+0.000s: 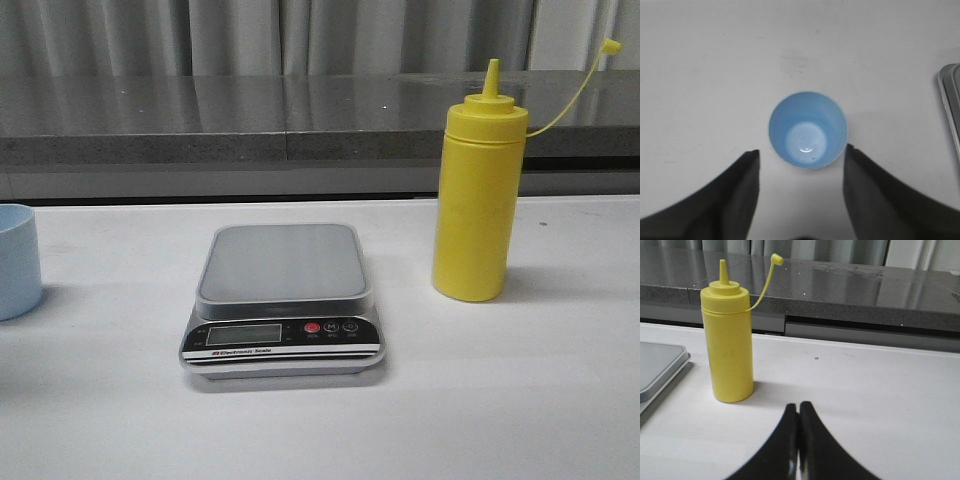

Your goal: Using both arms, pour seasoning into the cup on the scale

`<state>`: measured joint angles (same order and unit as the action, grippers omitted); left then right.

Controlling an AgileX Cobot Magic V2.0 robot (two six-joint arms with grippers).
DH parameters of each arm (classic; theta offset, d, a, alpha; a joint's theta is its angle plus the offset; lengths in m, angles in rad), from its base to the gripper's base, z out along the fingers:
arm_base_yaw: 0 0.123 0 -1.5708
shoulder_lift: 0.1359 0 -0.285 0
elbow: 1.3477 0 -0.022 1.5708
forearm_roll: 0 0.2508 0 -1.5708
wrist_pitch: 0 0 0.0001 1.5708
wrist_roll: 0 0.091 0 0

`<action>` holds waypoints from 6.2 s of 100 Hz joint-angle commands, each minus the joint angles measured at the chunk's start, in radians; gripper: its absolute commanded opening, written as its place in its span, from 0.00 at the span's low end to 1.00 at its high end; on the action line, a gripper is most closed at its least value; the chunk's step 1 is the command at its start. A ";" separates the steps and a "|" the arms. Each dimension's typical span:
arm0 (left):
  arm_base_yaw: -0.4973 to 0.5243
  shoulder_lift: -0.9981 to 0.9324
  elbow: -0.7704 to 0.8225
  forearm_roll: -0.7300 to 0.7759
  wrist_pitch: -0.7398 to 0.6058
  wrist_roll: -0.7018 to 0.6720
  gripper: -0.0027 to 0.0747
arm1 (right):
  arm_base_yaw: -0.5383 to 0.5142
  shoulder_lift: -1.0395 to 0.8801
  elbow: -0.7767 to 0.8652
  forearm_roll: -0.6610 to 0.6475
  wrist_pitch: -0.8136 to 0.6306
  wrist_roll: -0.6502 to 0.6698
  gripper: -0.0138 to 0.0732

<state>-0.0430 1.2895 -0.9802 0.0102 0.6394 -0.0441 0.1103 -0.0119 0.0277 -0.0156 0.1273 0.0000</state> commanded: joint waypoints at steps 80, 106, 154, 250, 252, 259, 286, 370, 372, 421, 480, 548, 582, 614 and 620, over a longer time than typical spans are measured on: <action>0.044 0.286 -0.035 -0.005 -0.175 -0.050 0.68 | -0.004 -0.018 -0.021 -0.011 -0.089 0.000 0.08; 0.044 0.347 -0.035 -0.005 -0.186 -0.050 0.46 | -0.004 -0.018 -0.021 -0.011 -0.089 0.000 0.08; 0.044 0.344 -0.064 -0.039 -0.163 -0.050 0.01 | -0.004 -0.018 -0.021 -0.011 -0.089 0.000 0.08; -0.408 0.509 -0.578 -0.051 0.063 -0.024 0.01 | -0.004 -0.018 -0.021 -0.011 -0.089 0.000 0.08; -0.411 0.518 -0.583 -0.051 0.063 -0.024 0.01 | -0.004 -0.018 -0.021 -0.011 -0.089 0.000 0.08; -0.429 0.542 -0.597 -0.051 0.066 -0.024 0.01 | -0.004 -0.018 -0.021 -0.011 -0.089 0.000 0.08; -0.472 0.599 -0.617 -0.051 0.060 -0.024 0.01 | -0.004 -0.018 -0.021 -0.011 -0.089 0.000 0.08; -0.476 0.600 -0.617 -0.054 0.080 -0.024 0.63 | -0.004 -0.018 -0.021 -0.011 -0.089 0.000 0.08; -0.476 0.598 -0.617 -0.054 0.084 -0.024 0.65 | -0.004 -0.018 -0.021 -0.011 -0.089 0.000 0.08; -0.406 0.381 -0.590 -0.046 0.051 -0.030 0.67 | -0.004 -0.018 -0.021 -0.011 -0.089 0.000 0.08; -0.151 -0.093 -0.060 -0.048 -0.219 -0.032 0.67 | -0.004 -0.018 -0.021 -0.011 -0.089 0.000 0.08; -0.150 -0.758 0.523 -0.046 -0.471 -0.032 0.67 | -0.004 -0.018 -0.021 -0.011 -0.089 0.000 0.08; -0.150 -0.937 0.610 -0.046 -0.423 -0.032 0.53 | -0.004 -0.018 -0.021 -0.011 -0.089 0.000 0.08; -0.150 -0.949 0.621 -0.046 -0.423 -0.032 0.01 | -0.004 -0.018 -0.021 -0.011 -0.089 0.000 0.08; -0.150 -0.949 0.621 -0.046 -0.423 -0.032 0.01 | -0.004 -0.018 -0.021 -0.011 -0.089 0.000 0.08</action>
<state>-0.1940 0.3326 -0.3332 -0.0316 0.2914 -0.0697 0.1103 -0.0119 0.0277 -0.0156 0.1273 0.0000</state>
